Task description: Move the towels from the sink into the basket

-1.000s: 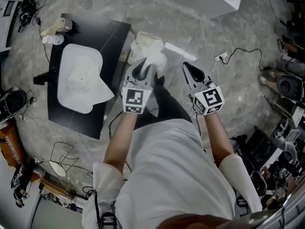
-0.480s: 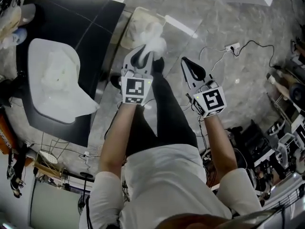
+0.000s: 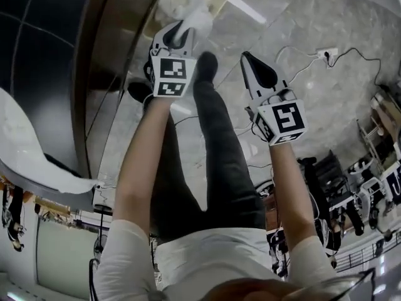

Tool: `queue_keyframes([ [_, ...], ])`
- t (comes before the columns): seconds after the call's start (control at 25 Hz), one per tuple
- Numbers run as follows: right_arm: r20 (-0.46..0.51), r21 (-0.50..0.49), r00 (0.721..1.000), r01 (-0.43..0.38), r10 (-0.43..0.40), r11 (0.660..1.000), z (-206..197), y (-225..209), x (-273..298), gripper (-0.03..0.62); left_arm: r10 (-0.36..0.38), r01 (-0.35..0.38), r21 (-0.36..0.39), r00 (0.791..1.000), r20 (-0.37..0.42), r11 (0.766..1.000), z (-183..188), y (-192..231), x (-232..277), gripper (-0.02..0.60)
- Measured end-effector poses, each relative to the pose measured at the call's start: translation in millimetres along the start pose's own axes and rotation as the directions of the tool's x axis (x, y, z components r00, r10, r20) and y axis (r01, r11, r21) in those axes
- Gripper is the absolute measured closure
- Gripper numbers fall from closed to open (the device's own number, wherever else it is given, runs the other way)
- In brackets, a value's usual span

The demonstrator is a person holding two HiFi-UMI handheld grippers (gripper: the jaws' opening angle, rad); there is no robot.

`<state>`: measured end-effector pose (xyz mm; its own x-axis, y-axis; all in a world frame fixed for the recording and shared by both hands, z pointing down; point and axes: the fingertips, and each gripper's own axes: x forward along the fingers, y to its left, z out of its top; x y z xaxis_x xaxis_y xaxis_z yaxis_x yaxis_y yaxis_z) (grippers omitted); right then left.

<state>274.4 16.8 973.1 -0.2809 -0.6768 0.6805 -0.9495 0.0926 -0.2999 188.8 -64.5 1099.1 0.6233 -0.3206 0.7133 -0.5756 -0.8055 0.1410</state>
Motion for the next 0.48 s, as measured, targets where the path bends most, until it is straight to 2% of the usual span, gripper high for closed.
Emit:
queue_keyframes([
  [0.16, -0.033, 0.007, 0.999, 0.001, -0.001, 1.0, -43, -15, 29, 0.594, 0.041, -0.042, -0.016, 0.996, -0.074, 0.999, -49, 17, 47, 0.486],
  [0.24, -0.044, 0.015, 0.999, 0.0, 0.0, 1.0, -55, -16, 36, 0.594, 0.064, -0.069, -0.037, 0.991, -0.115, 0.997, -63, 24, 57, 0.408],
  [0.32, -0.051, 0.021, 0.999, -0.006, 0.007, 1.0, -63, -15, 40, 0.594, 0.088, -0.098, -0.063, 0.986, -0.139, 0.993, -72, 28, 60, 0.353],
  [0.48, -0.047, 0.029, 0.999, -0.012, 0.013, 1.0, -68, -19, 42, 0.594, 0.093, -0.105, -0.075, 0.983, -0.156, 0.992, -77, 22, 63, 0.313],
])
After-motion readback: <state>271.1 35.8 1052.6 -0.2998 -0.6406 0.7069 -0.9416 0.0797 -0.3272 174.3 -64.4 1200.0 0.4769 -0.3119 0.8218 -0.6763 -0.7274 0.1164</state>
